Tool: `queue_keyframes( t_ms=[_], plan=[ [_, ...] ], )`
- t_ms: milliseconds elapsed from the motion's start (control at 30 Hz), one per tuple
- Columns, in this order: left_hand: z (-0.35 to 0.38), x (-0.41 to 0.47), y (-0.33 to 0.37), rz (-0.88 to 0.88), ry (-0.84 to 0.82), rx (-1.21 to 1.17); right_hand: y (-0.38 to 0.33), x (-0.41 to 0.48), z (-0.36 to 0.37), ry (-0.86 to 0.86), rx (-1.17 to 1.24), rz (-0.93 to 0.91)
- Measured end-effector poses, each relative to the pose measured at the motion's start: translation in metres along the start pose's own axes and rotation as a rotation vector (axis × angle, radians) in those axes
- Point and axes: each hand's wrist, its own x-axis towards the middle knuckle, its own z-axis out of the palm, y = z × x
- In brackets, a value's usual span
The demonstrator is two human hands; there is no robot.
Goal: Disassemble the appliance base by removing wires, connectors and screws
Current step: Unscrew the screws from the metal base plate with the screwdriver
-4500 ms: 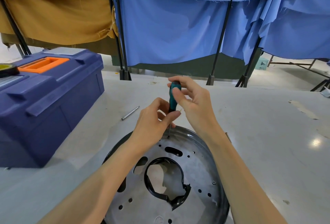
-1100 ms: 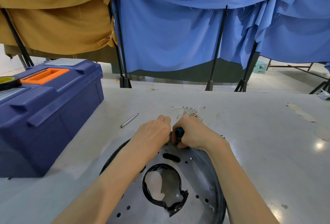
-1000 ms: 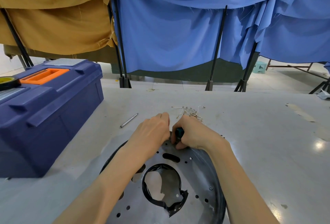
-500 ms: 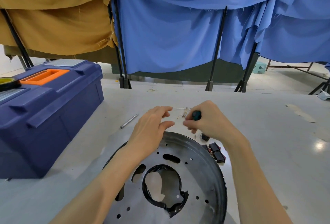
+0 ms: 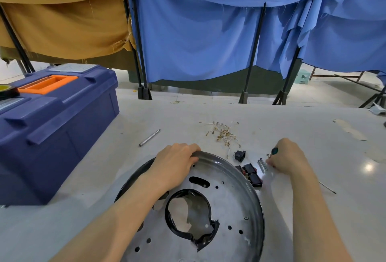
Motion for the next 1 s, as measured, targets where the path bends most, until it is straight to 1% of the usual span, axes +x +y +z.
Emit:
queue_keyframes(
  t_ms=[300,433,500,567,667,733,833,1000],
  plan=[
    [-0.002,-0.001,0.001,-0.006,-0.026,0.008,0.0,0.002,0.0,-0.002,0.009,-0.006],
    [-0.004,0.001,0.001,-0.016,-0.04,0.044,-0.015,-0.005,-0.021,0.016,0.102,-0.138],
    [-0.005,0.001,0.001,-0.023,-0.046,0.069,-0.029,-0.017,-0.033,-0.077,0.154,-0.226],
    [-0.006,0.001,0.002,-0.028,-0.053,0.084,-0.045,-0.032,-0.041,-0.244,0.162,-0.307],
    [-0.008,0.002,0.002,-0.042,-0.063,0.106,-0.066,-0.053,-0.047,-0.514,0.073,-0.392],
    [-0.011,0.002,0.001,-0.065,-0.065,0.125,-0.075,-0.061,-0.045,-0.63,-0.006,-0.41],
    [-0.016,0.001,-0.001,-0.093,-0.072,0.142,-0.083,-0.064,-0.04,-0.65,-0.058,-0.421],
    [-0.02,0.004,-0.005,-0.159,-0.141,0.141,-0.088,-0.061,-0.028,-0.559,-0.023,-0.457]
  ],
)
